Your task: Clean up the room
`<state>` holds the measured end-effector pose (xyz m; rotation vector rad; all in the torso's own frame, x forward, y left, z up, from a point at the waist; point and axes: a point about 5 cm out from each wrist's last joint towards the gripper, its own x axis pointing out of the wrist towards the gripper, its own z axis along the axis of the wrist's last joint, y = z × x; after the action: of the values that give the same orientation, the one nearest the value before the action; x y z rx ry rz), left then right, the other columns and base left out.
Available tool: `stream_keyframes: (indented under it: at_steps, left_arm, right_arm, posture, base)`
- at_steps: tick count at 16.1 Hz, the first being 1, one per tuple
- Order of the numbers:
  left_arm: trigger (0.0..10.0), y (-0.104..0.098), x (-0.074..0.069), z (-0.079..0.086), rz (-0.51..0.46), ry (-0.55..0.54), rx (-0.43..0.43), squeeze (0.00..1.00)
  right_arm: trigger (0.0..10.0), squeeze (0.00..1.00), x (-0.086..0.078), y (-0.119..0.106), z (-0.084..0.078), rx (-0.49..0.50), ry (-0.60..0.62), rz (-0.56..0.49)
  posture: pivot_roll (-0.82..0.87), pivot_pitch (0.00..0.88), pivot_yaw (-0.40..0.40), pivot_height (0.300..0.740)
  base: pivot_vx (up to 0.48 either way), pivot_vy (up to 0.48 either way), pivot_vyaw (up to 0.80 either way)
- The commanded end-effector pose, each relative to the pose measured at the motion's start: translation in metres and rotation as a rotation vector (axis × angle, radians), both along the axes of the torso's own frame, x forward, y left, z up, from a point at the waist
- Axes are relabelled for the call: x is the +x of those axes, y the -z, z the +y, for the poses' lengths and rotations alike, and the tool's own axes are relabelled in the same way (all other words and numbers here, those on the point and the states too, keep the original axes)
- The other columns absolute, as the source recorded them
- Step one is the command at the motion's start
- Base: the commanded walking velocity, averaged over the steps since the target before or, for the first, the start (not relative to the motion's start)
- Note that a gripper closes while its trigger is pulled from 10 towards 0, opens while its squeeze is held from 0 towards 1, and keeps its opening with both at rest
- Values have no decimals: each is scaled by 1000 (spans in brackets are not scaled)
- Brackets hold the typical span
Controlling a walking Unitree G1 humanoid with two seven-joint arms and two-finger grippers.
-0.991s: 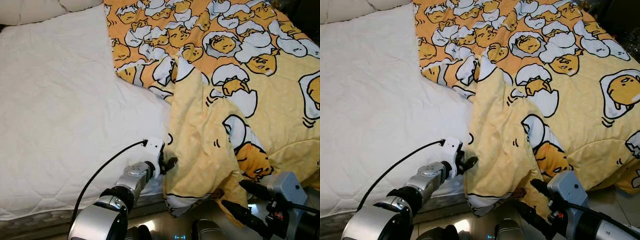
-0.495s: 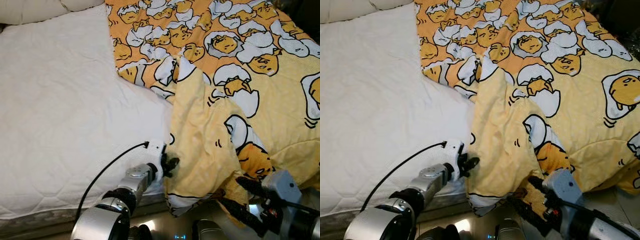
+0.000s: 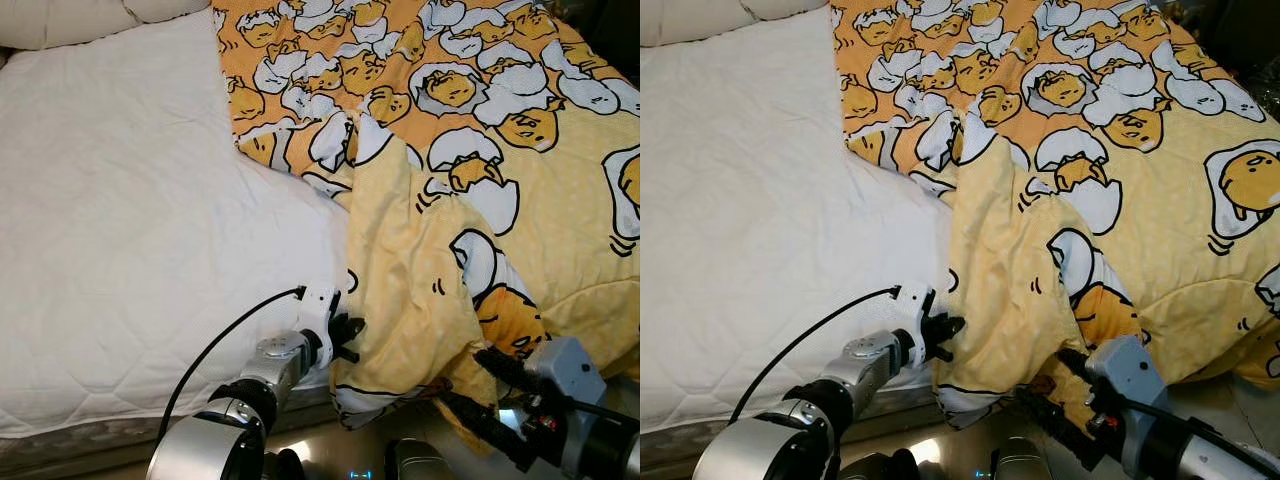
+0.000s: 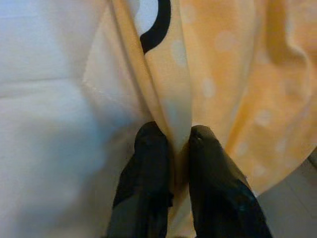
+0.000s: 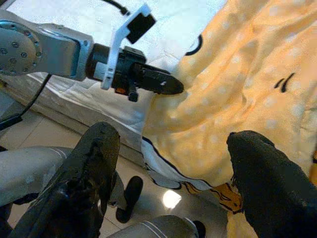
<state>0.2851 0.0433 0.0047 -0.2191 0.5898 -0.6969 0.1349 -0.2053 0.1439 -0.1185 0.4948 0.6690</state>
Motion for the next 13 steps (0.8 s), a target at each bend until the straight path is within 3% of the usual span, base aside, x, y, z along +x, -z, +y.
stream_keyframes:
  at_steps: [1, 2, 4, 8, 9, 11, 13]
  left_arm:
    - [0, 3, -4, 5, 4, -7, -29, 0]
    - [0, 3, -2, 8, -6, -8, -37, 0]
    - [0, 1, -1, 32, -62, 27, -60, 0]
    - [0, 6, -15, 89, -121, 129, 80, 0]
    - [0, 6, -17, 97, -124, 134, 100, 0]
    - [0, 2, -37, 122, -122, 192, 187, 0]
    - [0, 11, -67, 142, -14, 283, 324, 0]
  right_arm:
    - [10000, 0, 0, -3, -2, -17, 12, -22]
    - [10000, 0, 2, -2, -4, -25, 25, -27]
    - [10000, 0, 9, 7, -10, -29, 72, -45]
    - [10000, 0, 17, 22, -12, -36, 98, -46]
    - [10000, 0, 19, 24, -12, -37, 102, -46]
    - [10000, 0, 28, 33, -14, -46, 121, -57]
    - [10000, 0, 34, 38, -16, -55, 128, -61]
  posture:
    - [-385, 138, 128, 740]
    - [-385, 138, 128, 740]
    - [-337, 75, 140, 740]
    - [-271, 8, 143, 740]
    - [-254, 0, 143, 740]
    - [-221, 0, 136, 740]
    - [-191, 0, 122, 740]
  base:
    - [0, 0, 0]
    - [0, 0, 0]
    - [0, 0, 0]
    - [0, 0, 0]
    - [0, 0, 0]
    - [0, 0, 0]
    - [0, 0, 0]
